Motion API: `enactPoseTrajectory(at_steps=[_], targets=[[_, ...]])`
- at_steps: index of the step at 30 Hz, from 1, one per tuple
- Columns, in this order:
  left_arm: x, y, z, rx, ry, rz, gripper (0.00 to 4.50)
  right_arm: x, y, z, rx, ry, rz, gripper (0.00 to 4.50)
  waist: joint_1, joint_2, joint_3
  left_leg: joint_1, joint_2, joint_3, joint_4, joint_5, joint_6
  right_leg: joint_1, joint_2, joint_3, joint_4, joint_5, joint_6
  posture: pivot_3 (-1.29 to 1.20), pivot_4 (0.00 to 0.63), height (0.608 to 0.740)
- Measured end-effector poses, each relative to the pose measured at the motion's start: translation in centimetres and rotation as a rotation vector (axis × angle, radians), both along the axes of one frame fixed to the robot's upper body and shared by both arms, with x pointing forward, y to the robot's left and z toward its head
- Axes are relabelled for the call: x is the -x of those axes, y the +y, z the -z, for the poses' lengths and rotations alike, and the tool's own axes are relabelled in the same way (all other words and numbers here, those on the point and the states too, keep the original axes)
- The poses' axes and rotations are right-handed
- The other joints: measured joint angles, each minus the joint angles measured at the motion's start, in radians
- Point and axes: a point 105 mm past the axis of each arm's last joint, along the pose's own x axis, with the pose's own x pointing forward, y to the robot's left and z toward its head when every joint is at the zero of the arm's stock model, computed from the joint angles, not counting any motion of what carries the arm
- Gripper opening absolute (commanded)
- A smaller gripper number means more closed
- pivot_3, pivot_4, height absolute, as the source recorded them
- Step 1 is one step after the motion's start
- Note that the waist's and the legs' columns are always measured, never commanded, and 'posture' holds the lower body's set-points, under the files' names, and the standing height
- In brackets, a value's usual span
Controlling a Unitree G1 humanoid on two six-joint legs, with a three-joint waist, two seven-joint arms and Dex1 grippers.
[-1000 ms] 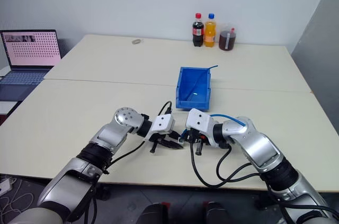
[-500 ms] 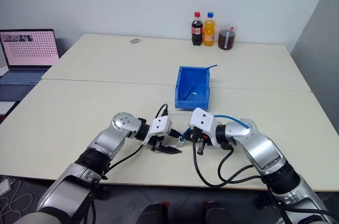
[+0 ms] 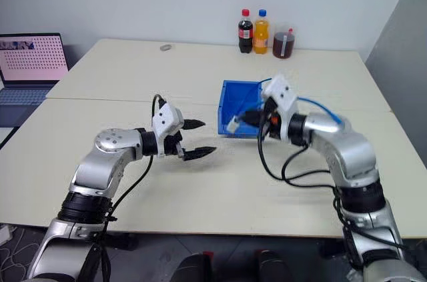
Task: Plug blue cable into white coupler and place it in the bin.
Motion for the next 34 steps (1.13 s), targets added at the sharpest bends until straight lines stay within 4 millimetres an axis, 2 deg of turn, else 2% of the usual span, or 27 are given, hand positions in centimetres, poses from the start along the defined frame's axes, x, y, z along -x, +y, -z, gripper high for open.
enactPoseTrajectory(at_steps=[1,2,3,4,6,8,12,16,17,19,21,23,26,29,31,34], targets=[[0.0,0.1,0.0,0.002,0.002,-0.003,4.5,-0.4,0.1,-0.1,-0.006,0.004,0.004,0.0,0.0,0.0,0.0,0.0,0.0,0.0,0.0,0.0,0.0,0.0,0.0,0.0,0.0,0.0,0.0,0.0,0.15,0.74],[0.0,0.0,-0.1,0.005,0.005,-0.005,4.5,-1.4,0.0,-0.4,-0.01,0.004,0.033,0.0,-0.001,0.0,0.001,0.0,0.0,0.001,0.0,0.0,0.0,-0.001,0.0,0.0,0.0,0.0,0.0,0.0,0.15,0.74],[0.0,0.3,-0.1,0.0,0.003,-0.018,4.5,-3.3,0.0,-0.8,-0.019,0.011,0.071,0.0,-0.002,0.0,0.002,-0.001,0.0,0.002,0.0,0.0,0.0,-0.002,0.0,0.001,0.001,0.002,-0.002,0.0,0.15,0.74],[0.0,0.4,-0.1,-0.003,0.002,-0.024,4.5,-4.0,0.1,-0.9,-0.019,0.015,0.086,0.0,-0.004,0.0,0.002,-0.001,0.0,0.002,0.0,0.0,0.0,-0.003,0.0,0.002,0.001,0.002,-0.003,0.0,0.15,0.74],[-0.1,0.6,-0.2,-0.005,-0.003,-0.032,4.5,-6.3,-0.2,-1.0,0.002,0.022,0.147,0.72,-0.01,0.0,0.002,-0.002,0.0,0.003,-0.001,0.0,0.0,-0.005,0.0,0.002,0.002,0.003,-0.004,0.0,0.15,0.74],[-0.1,0.8,-0.2,-0.009,-0.009,-0.038,4.5,-7.8,-0.6,-0.3,0.08,0.032,0.176,1.16,-0.01,0.0,0.003,-0.002,0.0,0.003,-0.001,0.0,0.0,-0.006,0.0,0.002,0.002,0.003,-0.005,0.0,0.15,0.74],[-0.3,1.9,0.4,-0.022,-0.002,-0.064,4.5,-8.0,-2.6,1.4,0.23,0.059,0.149,2.06,-0.006,0.0,0.004,-0.004,-0.001,0.004,-0.002,0.0,0.0,-0.006,-0.001,0.002,0.0,0.002,-0.006,0.0,0.15,0.74],[-0.8,2.9,1.1,-0.025,0.007,-0.101,4.5,-7.2,-5.5,2.1,0.348,0.074,0.109,3.07,-0.004,0.0,0.004,-0.006,0.0,0.004,-0.003,0.0,0.0,-0.007,-0.001,0.001,-0.001,0.002,-0.006,0.0,0.15,0.74],[-0.9,3.3,1.1,-0.025,0.007,-0.112,4.5,-6.9,-6.2,2.3,0.367,0.082,0.102,3.16,-0.004,0.0,0.004,-0.006,-0.001,0.004,-0.003,0.0,0.0,-0.007,-0.001,0.002,-0.001,0.002,-0.006,0.0,0.15,0.74],[-1.1,3.8,1.2,-0.023,0.006,-0.126,4.5,-6.0,-7.2,2.9,0.393,0.093,0.076,3.67,-0.004,0.0,0.004,-0.006,0.0,0.004,-0.003,0.0,0.0,-0.007,-0.001,0.001,-0.001,0.002,-0.006,0.0,0.15,0.74],[-1.4,4.6,1.3,-0.013,0.017,-0.157,4.5,-4.1,-8.2,4.0,0.424,0.115,0.038,4.2,0.0,0.0,0.004,-0.006,0.0,0.004,-0.003,0.0,0.0,-0.007,-0.001,0.001,0.0,0.002,-0.006,0.0,0.15,0.74],[-1.5,5.4,1.3,-0.01,0.019,-0.183,4.5,-2.4,-8.1,4.9,0.407,0.134,0.01,4.39,-0.001,0.001,0.005,-0.005,0.0,0.004,-0.003,0.0,0.0,-0.008,-0.001,0.002,0.001,0.002,-0.006,0.0,0.15,0.74],[-1.4,6.4,1.5,0.009,0.022,-0.228,4.5,0.5,-6.8,5.6,0.305,0.127,-0.015,4.39,-0.006,0.001,0.005,-0.005,0.0,0.003,-0.003,0.0,0.0,-0.007,-0.001,0.002,0.002,0.002,-0.005,0.0,0.15,0.74],[-0.6,7.4,1.8,0.04,0.036,-0.277,4.5,2.8,-6.0,6.2,0.203,0.092,0.046,4.39,-0.009,0.0,0.005,-0.005,0.0,0.002,-0.001,0.0,-0.001,-0.007,-0.001,0.001,0.005,0.001,-0.004,0.0,0.15,0.74],[-0.1,7.8,1.9,0.048,0.05,-0.297,4.5,3.6,-5.8,6.3,0.155,0.087,0.095,4.39,-0.01,0.0,0.005,-0.005,0.0,0.002,0.0,0.0,-0.001,-0.007,-0.001,0.001,0.006,0.0,-0.003,0.0,0.15,0.74],[0.3,7.8,1.8,0.05,0.061,-0.297,4.5,3.6,-6.3,5.5,0.129,0.064,0.162,4.39,-0.011,-0.001,0.006,-0.003,-0.001,0.002,0.001,0.0,-0.001,-0.006,-0.001,0.001,0.006,0.0,0.001,0.0,0.15,0.74]])
